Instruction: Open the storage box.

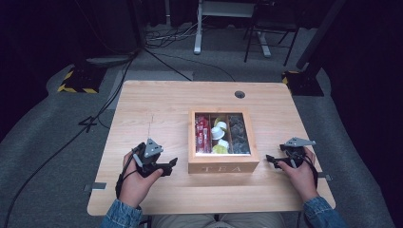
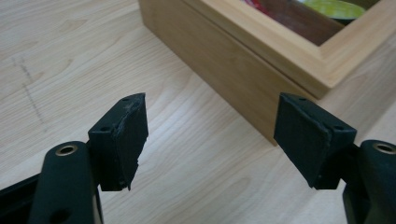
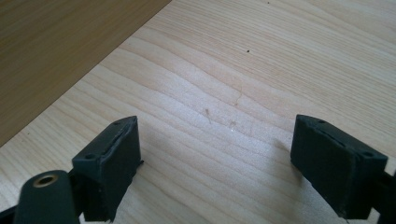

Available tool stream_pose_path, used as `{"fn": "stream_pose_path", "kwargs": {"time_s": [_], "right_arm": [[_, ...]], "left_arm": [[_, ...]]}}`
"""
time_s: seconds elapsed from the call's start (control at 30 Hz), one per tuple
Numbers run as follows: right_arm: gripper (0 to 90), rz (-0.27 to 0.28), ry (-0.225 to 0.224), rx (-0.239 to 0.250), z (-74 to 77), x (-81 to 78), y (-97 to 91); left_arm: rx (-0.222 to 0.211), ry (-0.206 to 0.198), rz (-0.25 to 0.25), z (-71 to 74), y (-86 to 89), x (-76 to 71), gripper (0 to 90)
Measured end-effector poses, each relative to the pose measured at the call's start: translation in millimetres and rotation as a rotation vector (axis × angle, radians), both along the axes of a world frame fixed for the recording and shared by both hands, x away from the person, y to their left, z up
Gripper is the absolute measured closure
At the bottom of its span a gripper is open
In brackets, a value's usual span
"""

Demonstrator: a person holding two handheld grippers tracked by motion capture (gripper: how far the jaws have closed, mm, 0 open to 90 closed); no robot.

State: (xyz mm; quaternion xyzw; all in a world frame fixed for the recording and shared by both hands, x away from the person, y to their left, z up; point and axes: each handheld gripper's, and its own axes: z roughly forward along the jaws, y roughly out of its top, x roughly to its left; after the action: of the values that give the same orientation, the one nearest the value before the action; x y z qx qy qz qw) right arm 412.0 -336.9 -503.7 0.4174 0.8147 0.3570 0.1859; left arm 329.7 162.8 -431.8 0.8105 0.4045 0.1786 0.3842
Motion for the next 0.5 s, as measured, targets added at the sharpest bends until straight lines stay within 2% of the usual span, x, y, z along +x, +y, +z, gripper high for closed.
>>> {"fn": "stream_pose_path", "kwargs": {"time_s": [0.07, 0.2, 0.23, 0.33, 0.5], "right_arm": [[15.8, 0.000, -0.001, 0.000, 0.0, 0.0, 0.0], [15.9, 0.000, 0.000, 0.000, 0.0, 0.0, 0.0], [15.8, 0.001, -0.001, 0.000, 0.0, 0.0, 0.0], [15.8, 0.001, 0.000, 0.000, 0.0, 0.0, 0.0], [15.8, 0.001, -0.001, -0.001, 0.0, 0.2, 0.0]], "left_arm": [[0.000, -0.002, -0.014, 0.9, -3.2, -1.3, 27.0], [-0.022, 0.015, -0.101, 5.8, -19.1, -8.5, 28.8], [-0.022, 0.015, -0.101, 5.8, -19.1, -8.5, 29.1], [-0.036, 0.036, -0.164, 5.6, -29.5, -12.5, 30.8], [-0.022, 0.032, -0.180, -5.0, -37.4, -10.6, 38.1]]}}
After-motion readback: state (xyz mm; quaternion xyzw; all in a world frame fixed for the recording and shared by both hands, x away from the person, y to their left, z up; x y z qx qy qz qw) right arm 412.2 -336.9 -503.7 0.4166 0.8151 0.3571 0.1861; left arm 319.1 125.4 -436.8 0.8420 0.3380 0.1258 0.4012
